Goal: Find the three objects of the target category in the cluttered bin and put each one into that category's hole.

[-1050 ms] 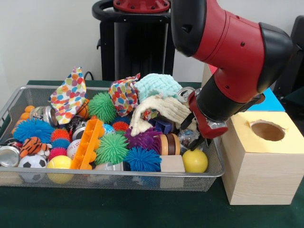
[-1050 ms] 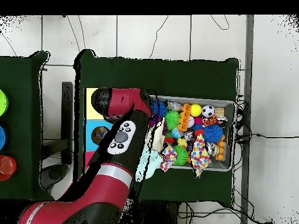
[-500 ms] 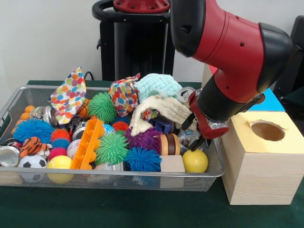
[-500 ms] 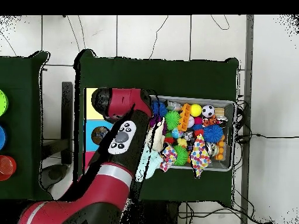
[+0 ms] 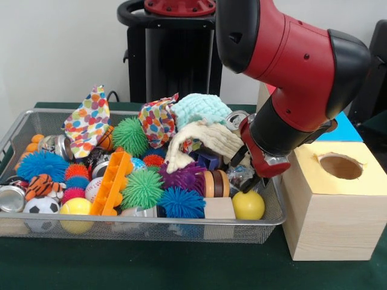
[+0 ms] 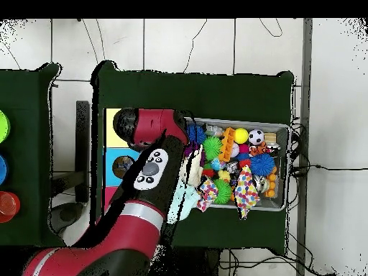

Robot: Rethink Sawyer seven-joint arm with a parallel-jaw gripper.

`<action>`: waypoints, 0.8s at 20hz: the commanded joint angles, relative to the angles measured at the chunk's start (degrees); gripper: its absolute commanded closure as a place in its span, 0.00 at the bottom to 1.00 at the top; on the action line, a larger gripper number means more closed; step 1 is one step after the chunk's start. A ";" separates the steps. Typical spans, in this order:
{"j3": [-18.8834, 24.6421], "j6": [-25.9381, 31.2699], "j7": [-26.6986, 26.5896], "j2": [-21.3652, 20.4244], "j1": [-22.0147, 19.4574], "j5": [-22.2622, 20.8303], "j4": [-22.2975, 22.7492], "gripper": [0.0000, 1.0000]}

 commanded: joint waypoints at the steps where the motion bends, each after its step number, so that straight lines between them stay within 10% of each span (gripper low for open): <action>1: 9.21 0.22 6.57 3.55 -1.15 3.55 7.13 0.00; 16: 8.65 3.59 8.03 5.18 -0.80 3.77 6.07 0.00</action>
